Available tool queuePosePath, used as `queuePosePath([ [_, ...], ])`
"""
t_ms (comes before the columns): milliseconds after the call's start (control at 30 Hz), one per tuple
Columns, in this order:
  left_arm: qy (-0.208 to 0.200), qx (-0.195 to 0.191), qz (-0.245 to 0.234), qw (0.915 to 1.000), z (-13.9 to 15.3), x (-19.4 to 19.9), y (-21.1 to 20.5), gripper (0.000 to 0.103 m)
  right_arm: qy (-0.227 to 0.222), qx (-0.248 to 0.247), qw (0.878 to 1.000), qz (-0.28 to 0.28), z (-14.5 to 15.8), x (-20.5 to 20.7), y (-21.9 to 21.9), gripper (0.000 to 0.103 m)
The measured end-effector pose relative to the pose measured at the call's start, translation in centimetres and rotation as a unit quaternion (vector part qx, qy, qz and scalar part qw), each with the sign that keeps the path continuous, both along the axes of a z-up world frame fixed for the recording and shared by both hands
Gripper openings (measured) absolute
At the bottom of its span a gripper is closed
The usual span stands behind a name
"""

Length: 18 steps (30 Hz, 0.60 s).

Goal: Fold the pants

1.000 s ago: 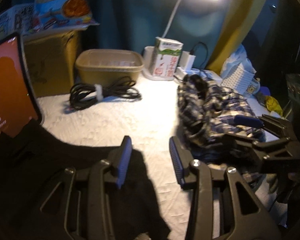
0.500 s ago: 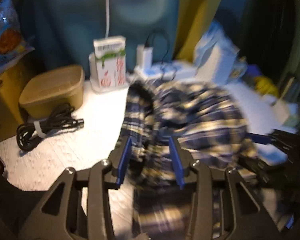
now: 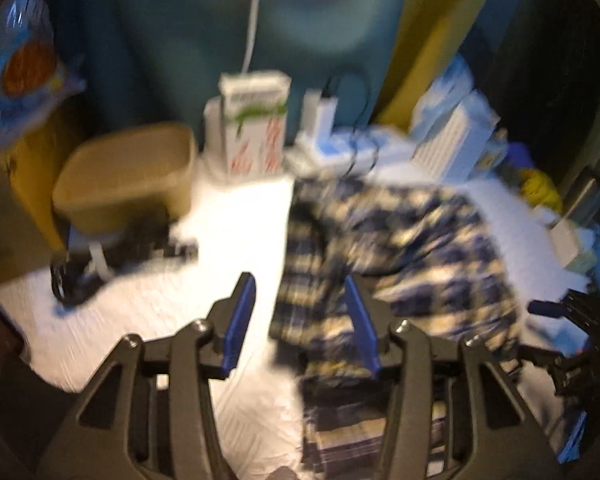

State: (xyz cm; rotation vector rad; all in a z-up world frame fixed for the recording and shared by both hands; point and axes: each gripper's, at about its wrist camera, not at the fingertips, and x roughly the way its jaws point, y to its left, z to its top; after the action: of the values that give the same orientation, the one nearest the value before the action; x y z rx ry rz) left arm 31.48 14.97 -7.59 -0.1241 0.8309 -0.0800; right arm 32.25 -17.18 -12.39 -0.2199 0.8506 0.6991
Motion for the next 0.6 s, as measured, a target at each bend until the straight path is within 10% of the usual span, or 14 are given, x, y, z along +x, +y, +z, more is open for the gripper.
queuePosePath([
  [200, 0.009, 0.014, -0.060, 0.9981, -0.2, 5.0, -2.1, 0.048, -0.042, 0.033, 0.999, -0.004, 2.1, 5.4, 0.8, 0.068],
  [600, 0.089, 0.033, -0.029, 0.9951, -7.5, 12.3, -0.3, 0.056, 0.004, -0.016, 0.998, -0.060, -3.7, 15.2, 4.4, 0.066],
])
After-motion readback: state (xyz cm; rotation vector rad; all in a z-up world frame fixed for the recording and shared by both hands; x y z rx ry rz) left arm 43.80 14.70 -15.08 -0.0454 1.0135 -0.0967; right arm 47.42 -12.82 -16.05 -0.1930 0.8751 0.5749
